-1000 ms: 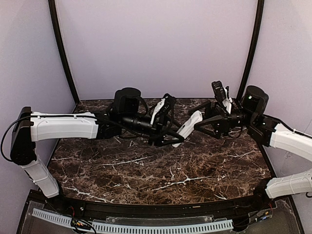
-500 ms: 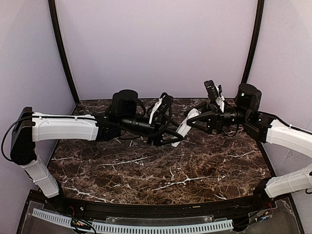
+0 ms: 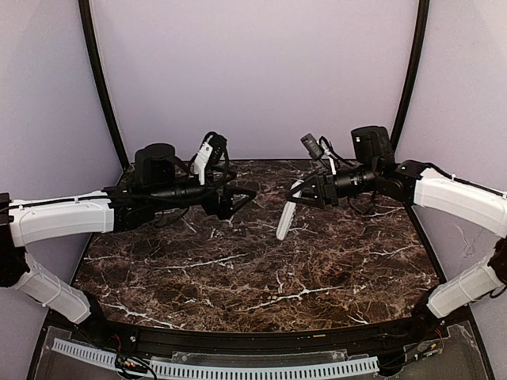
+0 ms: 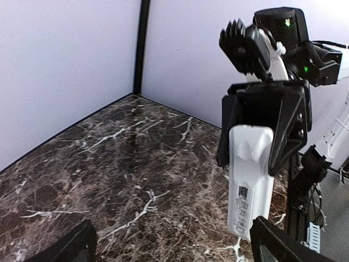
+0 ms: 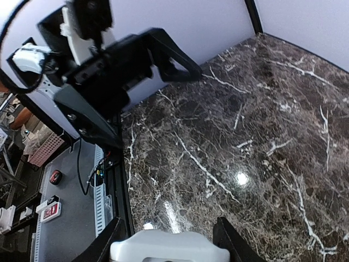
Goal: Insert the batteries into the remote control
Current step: Place the remote control at the center of the board.
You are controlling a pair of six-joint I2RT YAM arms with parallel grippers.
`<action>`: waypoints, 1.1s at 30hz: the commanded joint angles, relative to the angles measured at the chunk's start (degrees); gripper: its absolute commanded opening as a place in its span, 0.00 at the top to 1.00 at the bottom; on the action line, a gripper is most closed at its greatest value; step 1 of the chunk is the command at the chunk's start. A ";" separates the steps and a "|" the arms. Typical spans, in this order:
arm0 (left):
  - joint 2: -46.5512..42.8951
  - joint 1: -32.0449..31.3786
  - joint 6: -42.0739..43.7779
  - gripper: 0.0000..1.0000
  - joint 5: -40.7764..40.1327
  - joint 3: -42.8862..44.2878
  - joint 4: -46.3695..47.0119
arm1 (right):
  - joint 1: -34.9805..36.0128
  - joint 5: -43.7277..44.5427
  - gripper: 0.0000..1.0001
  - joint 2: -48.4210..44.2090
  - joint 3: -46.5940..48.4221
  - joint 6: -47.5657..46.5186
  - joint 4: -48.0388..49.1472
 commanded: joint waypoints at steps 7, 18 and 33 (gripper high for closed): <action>-5.61 1.60 -5.28 0.01 -28.27 -5.39 -9.83 | 1.42 9.62 0.74 16.68 13.69 -1.79 -22.00; -6.52 1.76 -8.26 0.01 -38.23 -10.49 -9.55 | 6.31 18.75 0.69 34.79 27.95 -5.66 -34.11; -4.47 2.76 -9.52 0.01 -43.35 -15.60 -7.28 | 10.62 30.58 0.65 53.00 49.05 -7.03 -47.33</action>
